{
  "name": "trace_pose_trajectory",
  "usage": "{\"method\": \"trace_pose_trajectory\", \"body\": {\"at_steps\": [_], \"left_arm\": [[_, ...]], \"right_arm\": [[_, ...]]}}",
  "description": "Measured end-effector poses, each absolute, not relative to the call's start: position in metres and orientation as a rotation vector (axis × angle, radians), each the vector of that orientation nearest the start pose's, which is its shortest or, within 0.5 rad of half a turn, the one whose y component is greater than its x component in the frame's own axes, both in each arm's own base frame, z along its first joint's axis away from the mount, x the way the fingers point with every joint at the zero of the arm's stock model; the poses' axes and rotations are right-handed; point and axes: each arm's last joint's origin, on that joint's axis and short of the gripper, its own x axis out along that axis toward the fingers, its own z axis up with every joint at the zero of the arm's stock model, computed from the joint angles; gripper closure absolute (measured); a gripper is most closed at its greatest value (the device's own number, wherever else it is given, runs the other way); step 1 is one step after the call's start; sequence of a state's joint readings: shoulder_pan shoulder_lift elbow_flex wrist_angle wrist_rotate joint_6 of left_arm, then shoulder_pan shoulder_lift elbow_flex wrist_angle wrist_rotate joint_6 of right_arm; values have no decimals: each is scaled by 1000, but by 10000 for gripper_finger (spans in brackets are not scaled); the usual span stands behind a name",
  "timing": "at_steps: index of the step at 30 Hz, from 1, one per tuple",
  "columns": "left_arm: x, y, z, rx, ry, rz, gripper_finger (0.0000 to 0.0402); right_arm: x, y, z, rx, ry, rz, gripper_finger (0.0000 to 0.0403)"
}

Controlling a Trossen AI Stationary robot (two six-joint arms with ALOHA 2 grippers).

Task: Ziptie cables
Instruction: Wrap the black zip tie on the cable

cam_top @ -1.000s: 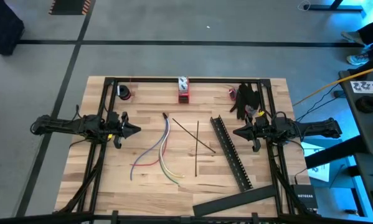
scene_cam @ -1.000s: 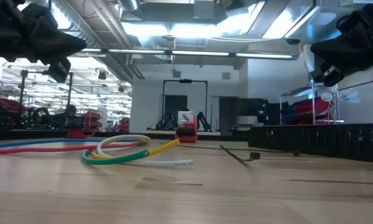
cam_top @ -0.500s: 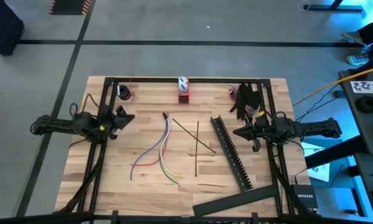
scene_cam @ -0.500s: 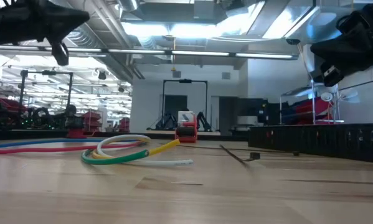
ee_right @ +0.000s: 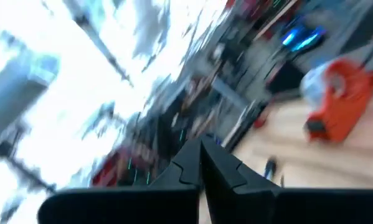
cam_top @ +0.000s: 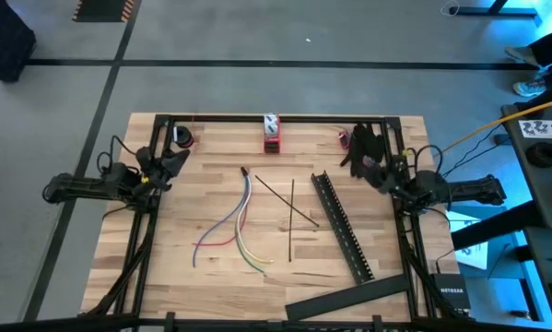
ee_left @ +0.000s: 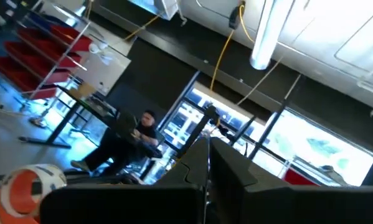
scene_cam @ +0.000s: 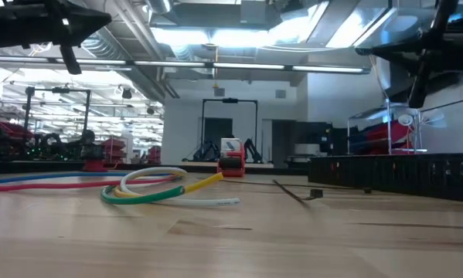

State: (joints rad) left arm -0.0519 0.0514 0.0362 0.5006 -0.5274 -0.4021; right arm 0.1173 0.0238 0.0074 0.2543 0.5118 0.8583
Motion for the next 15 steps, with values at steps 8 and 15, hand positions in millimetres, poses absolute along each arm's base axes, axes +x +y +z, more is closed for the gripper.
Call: {"method": "trace_pose_trajectory", "body": {"at_steps": [8,15], "left_arm": [[107,9,233,-401,-290,382,400],[140,4,258,-296,-103,270,401]], "right_arm": [[93,-6,194,951,-492,-357,396],[102,-3,198,928,-419,-299,396]]}}
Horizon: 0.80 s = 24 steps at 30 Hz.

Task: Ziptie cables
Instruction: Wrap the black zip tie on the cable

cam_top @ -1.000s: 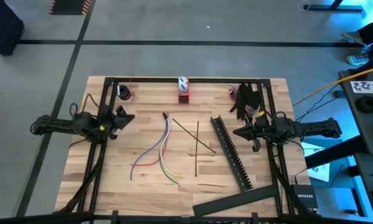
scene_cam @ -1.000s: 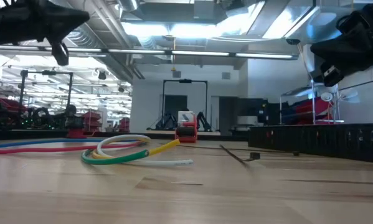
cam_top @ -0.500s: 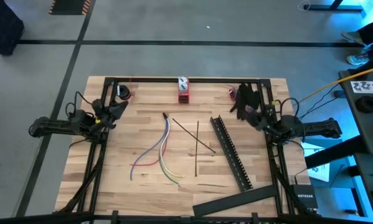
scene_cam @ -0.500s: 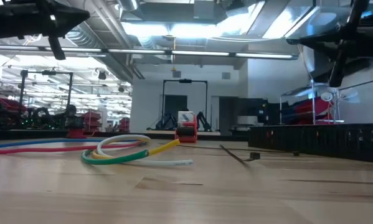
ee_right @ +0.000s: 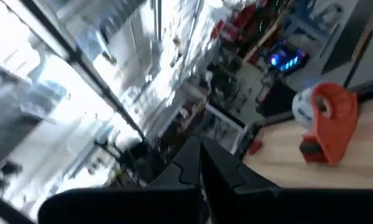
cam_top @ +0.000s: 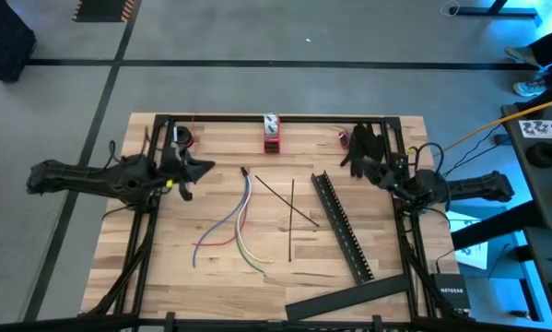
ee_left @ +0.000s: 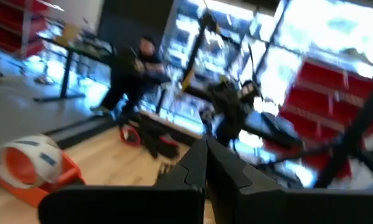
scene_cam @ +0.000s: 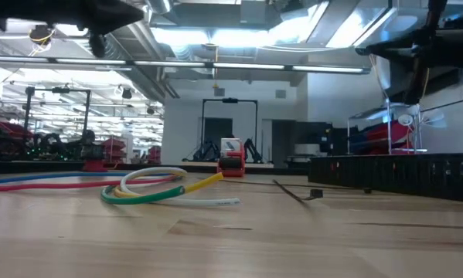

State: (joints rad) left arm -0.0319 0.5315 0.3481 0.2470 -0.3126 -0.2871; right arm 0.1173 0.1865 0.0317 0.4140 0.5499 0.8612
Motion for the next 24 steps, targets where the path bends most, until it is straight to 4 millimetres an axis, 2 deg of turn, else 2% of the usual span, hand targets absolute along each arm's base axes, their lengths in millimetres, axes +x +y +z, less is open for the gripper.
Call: {"method": "trace_pose_trajectory", "body": {"at_steps": [3,7,11,15,19,24], "left_arm": [[155,2,266,-270,-13,242,401],[174,-4,274,-255,73,223,401],[188,-15,282,-251,114,177,401],[195,-29,288,-278,168,123,401],[192,-44,288,-302,246,69,401],[184,-61,288,-366,332,15,401]], "right_arm": [[110,0,212,880,-349,-228,396],[129,6,232,748,-158,-157,396],[156,14,252,600,100,-61,396],[189,30,261,399,332,47,396],[222,54,255,138,470,161,396],[255,93,227,-100,602,304,396]]}}
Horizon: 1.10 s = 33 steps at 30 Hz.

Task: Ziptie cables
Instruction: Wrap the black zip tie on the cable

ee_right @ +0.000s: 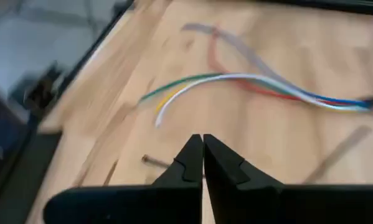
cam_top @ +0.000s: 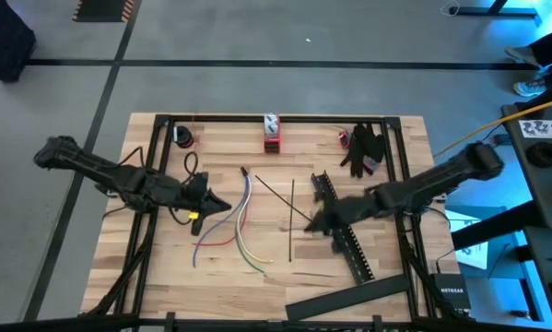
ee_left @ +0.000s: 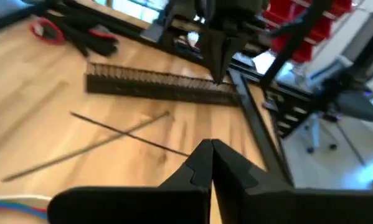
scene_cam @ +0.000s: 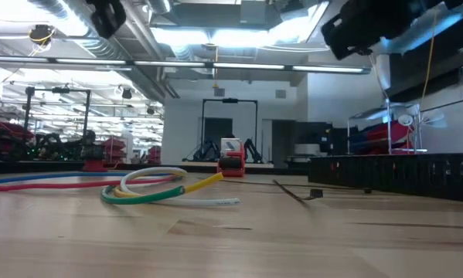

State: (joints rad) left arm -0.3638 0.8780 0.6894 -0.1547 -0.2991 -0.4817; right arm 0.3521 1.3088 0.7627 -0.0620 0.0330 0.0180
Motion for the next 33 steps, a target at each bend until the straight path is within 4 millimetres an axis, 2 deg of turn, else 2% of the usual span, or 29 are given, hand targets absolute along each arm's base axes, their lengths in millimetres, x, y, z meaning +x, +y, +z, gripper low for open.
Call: {"method": "trace_pose_trajectory", "body": {"at_steps": [5,9,15,19,27,30,33], "left_arm": [[177,-75,284,-381,388,-45,401],[173,-83,282,-385,409,-77,401],[167,-92,281,-346,434,-128,401],[166,-95,280,-345,438,-144,401],[166,-95,280,-332,437,-147,401],[166,-95,280,-332,437,-147,401],[166,-95,280,-329,437,-147,401]], "right_arm": [[274,126,193,-237,719,347,382],[287,145,171,-333,757,332,344],[303,155,134,-443,814,339,263],[308,158,119,-494,843,346,232],[319,162,103,-549,767,293,241],[320,162,97,-570,778,287,261],[319,162,91,-563,800,289,298]]}}
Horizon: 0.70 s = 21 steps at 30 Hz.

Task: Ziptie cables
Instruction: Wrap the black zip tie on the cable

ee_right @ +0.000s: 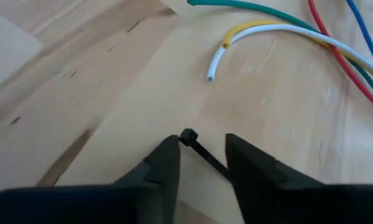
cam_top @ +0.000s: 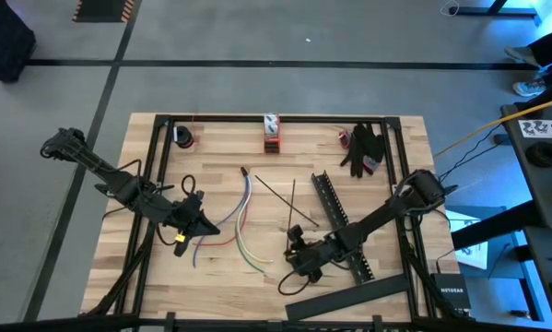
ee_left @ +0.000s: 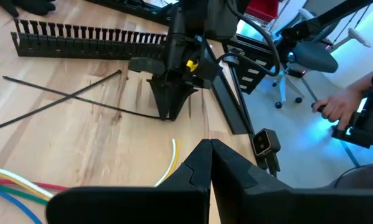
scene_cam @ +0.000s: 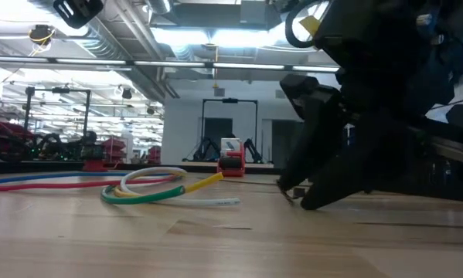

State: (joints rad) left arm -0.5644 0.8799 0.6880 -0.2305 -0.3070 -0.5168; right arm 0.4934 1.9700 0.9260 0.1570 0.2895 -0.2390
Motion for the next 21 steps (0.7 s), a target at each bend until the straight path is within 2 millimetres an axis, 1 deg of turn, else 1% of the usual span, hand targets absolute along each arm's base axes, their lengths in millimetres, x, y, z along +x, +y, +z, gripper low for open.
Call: {"method": "trace_pose_trajectory", "body": {"at_steps": [4,5,6,9,14,16,17,21], "left_arm": [[166,-95,280,-329,437,-147,401],[166,-95,280,-330,436,-148,401],[166,-95,280,-330,436,-148,401],[166,-95,280,-330,436,-148,401],[166,-94,280,-331,431,-144,401],[167,-94,281,-334,420,-138,401],[167,-94,282,-333,410,-129,401],[169,-94,288,-298,334,-130,401]], "right_arm": [[319,163,88,-514,814,290,374],[319,163,88,-511,815,289,388],[319,163,88,-508,813,288,394],[321,163,89,-450,790,263,393],[321,162,103,-353,757,228,401],[321,162,114,-311,739,214,402],[323,163,124,-283,713,207,402],[330,163,174,-150,588,185,402]]}}
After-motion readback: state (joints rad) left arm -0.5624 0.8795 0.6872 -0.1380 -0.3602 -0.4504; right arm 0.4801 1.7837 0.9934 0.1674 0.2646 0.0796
